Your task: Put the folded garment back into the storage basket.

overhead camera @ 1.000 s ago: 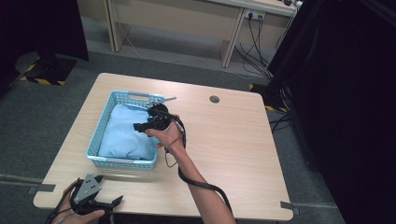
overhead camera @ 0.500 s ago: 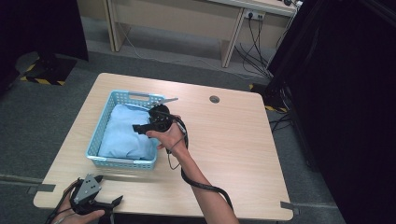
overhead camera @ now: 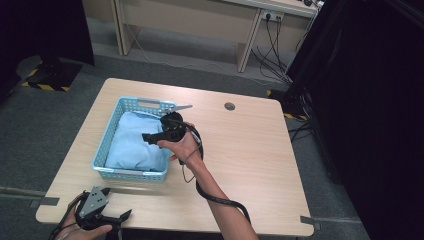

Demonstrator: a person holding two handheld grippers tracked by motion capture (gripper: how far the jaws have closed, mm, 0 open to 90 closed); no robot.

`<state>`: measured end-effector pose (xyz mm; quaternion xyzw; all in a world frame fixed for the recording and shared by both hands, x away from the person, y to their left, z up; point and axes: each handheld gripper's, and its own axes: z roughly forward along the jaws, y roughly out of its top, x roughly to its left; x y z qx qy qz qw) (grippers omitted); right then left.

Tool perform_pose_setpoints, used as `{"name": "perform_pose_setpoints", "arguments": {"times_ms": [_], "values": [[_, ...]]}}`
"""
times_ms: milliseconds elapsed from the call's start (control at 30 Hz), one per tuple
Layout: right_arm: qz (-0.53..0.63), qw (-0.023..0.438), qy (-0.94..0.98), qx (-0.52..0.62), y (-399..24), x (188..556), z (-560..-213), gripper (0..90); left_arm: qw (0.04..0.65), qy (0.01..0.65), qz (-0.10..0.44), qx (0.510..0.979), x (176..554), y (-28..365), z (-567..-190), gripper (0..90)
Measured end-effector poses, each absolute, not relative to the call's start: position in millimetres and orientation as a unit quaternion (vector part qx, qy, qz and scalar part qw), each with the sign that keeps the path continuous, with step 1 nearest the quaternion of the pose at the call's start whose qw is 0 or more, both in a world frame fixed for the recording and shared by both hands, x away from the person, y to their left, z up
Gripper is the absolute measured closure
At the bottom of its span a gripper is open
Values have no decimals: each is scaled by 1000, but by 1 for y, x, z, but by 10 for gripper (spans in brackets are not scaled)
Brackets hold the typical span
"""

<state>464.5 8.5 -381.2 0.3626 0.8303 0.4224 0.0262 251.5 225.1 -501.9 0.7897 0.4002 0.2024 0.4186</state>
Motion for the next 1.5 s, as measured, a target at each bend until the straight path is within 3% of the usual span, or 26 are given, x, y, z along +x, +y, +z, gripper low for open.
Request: {"name": "perform_pose_setpoints", "arguments": {"times_ms": [1500], "values": [[438,26,827,350,-13,452,-377,186,419,401,203,789,252,225,-502,0]]}}
